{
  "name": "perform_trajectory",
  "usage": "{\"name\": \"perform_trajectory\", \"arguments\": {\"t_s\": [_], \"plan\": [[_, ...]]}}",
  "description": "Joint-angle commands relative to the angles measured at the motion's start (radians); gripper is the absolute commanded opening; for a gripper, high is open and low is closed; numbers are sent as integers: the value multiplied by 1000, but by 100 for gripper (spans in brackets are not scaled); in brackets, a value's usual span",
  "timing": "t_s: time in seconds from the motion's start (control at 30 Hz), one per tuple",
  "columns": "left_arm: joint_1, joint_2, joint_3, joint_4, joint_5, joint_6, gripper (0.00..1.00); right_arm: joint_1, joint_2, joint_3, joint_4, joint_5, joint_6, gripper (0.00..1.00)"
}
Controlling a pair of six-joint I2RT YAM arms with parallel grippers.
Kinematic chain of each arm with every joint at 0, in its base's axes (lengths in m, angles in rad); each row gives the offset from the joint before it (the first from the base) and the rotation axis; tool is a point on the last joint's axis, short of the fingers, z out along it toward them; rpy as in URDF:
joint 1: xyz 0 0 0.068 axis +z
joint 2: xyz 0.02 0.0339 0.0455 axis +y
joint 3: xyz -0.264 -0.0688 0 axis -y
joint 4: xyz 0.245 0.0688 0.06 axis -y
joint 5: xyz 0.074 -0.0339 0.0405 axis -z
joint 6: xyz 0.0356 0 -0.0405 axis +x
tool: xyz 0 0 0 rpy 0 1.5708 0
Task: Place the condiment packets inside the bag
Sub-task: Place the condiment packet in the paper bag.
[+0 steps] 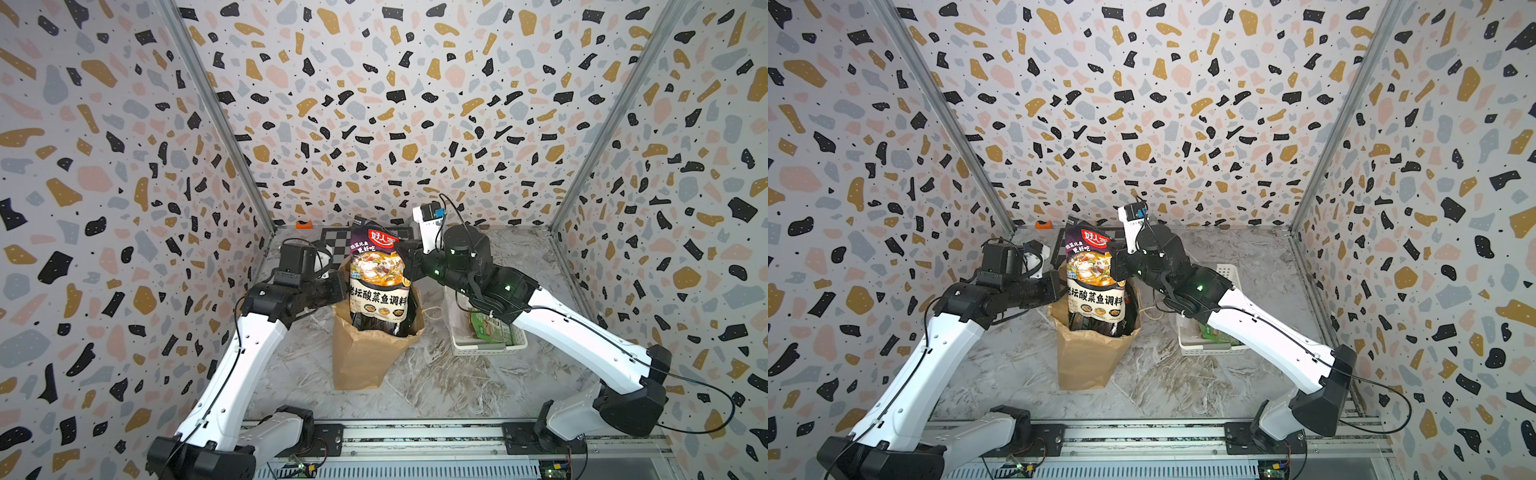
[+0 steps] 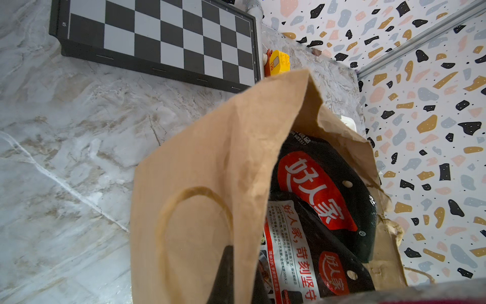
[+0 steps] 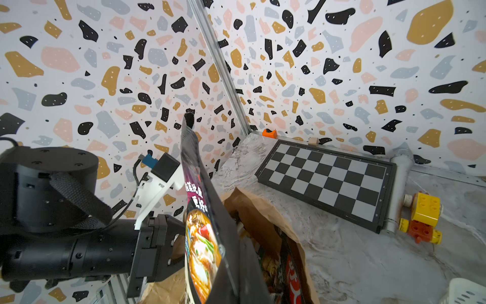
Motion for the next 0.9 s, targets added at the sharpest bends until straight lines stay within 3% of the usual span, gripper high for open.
{"name": "perform_trajectory", "arguments": {"t_s": [0.0, 0.23, 0.57, 0.87], "plan": [[-7, -29, 53, 29, 21, -24, 0, -3, -34, 93, 30, 64, -20, 0], [-40, -29, 66, 64, 13, -59, 0, -3, -93, 135, 16, 70, -45, 0], [-51, -14, 13, 87, -17, -41, 0, 14, -81, 50, 148, -166, 197, 0], [-51, -31, 17, 67, -46, -9, 0, 32, -94, -120, 362, -160, 357, 0]]}}
